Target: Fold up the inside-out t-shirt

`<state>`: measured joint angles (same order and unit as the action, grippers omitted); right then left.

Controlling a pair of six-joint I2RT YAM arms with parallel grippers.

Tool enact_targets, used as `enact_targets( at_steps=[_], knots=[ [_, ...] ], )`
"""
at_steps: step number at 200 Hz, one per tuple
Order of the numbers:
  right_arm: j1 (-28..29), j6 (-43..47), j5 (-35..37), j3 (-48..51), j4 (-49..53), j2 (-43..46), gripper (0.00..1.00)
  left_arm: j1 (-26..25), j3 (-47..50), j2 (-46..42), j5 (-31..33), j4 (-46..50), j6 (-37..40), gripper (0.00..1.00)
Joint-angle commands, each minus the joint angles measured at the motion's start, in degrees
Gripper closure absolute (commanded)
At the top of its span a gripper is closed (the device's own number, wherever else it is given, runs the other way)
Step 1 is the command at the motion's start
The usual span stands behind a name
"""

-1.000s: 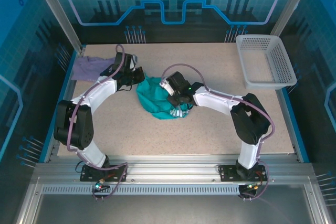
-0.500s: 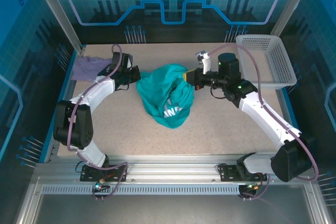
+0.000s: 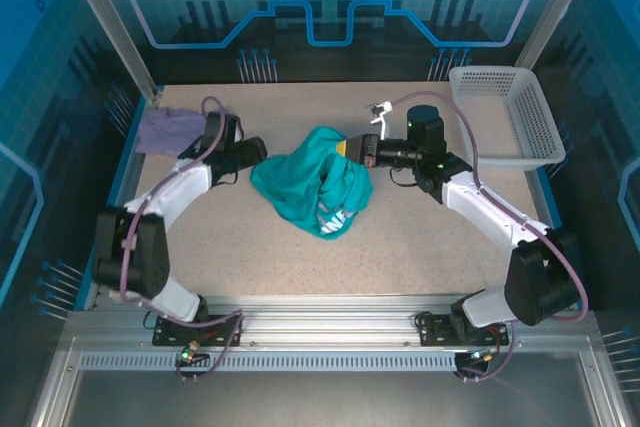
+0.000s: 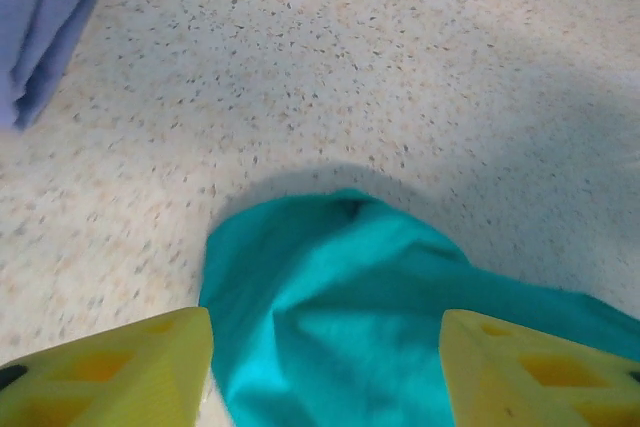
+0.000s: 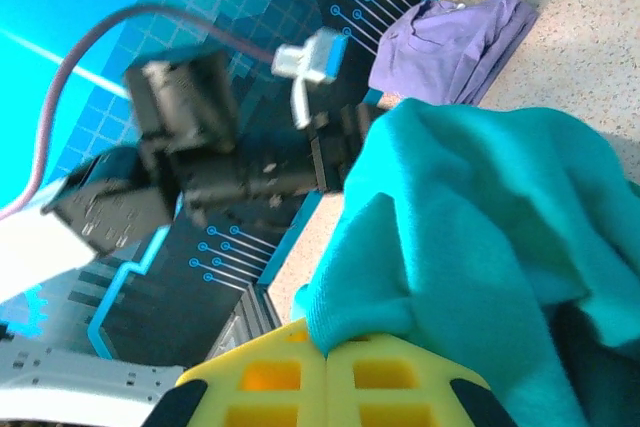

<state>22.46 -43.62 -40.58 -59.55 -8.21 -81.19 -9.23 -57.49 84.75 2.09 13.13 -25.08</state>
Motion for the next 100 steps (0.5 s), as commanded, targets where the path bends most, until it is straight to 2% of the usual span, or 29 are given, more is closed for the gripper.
enact_targets(
  at_steps=[1,20,52,70,100],
  knots=[
    [-0.1,-3.8,1.0,0.2,-2.6,-0.1,1.0,-4.7,5.9,-10.7,1.4,-3.5,-1.1,0.34],
    [-0.4,-4.9,1.8,0.1,-2.4,-0.3,1.0,-10.9,11.0,-17.0,-1.3,-6.5,0.2,0.32],
    [-0.7,-8.1,1.8,-0.8,-2.4,-1.5,1.0,-19.1,16.8,-22.3,-12.0,-15.6,2.1,0.39],
    [-0.6,-9.9,1.6,-1.3,-2.6,-2.2,1.0,-22.7,16.9,-22.2,-14.2,-18.3,4.0,0.43],
    [-0.4,-11.0,1.6,-2.0,-2.4,-2.4,1.0,-25.8,12.8,-17.9,-16.2,-17.7,7.1,0.44]
  ],
)
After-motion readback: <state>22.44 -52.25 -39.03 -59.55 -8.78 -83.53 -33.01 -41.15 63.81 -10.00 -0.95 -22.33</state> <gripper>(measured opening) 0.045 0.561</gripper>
